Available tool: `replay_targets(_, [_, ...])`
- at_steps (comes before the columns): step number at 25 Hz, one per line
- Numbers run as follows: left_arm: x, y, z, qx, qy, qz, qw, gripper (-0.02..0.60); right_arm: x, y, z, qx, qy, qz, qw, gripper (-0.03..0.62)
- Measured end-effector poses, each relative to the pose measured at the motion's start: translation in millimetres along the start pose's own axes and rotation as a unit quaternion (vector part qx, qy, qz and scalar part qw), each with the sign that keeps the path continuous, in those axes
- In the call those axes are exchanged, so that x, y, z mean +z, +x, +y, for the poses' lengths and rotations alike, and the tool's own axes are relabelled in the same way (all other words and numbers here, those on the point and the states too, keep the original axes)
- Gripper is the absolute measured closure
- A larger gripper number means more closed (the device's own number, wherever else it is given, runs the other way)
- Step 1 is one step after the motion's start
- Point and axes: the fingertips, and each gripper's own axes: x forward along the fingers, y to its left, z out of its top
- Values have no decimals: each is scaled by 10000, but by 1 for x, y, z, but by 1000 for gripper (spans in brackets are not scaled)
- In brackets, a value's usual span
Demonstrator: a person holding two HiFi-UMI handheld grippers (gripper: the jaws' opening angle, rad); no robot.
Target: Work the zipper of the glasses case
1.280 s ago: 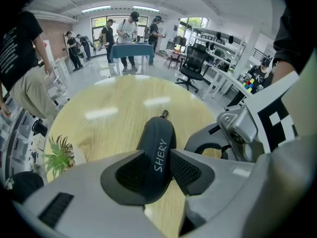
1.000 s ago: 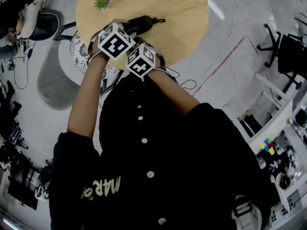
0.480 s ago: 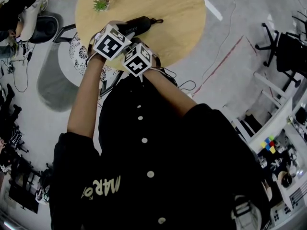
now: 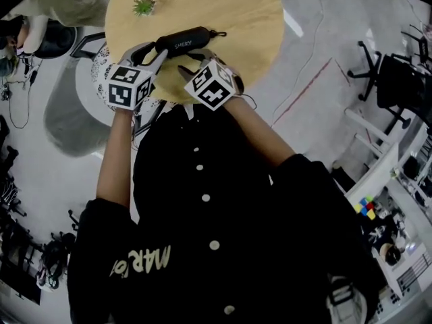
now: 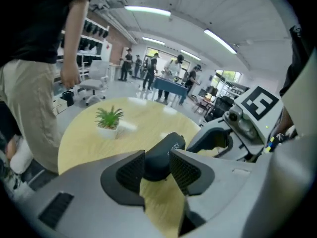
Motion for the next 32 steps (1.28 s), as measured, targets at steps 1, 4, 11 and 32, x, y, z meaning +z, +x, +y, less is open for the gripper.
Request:
replay_targets(1, [-8, -7, 5, 150, -142, -70, 9998, 433, 5, -4, -6, -59, -277, 13, 9996, 433])
replay_targets(4, [-34, -16, 6, 442, -421, -71, 9981, 433, 16, -7, -21, -111, -1297, 245, 9912, 427])
replay_targets(11, [-63, 1, -11, 887, -671, -229, 9935, 433, 27, 13, -31, 236, -2932, 938, 9511, 427])
replay_targets(32, [-82, 51, -5, 1559, -1143, 97, 9811, 460, 26, 24, -35, 1232, -3206, 1812, 9215, 453])
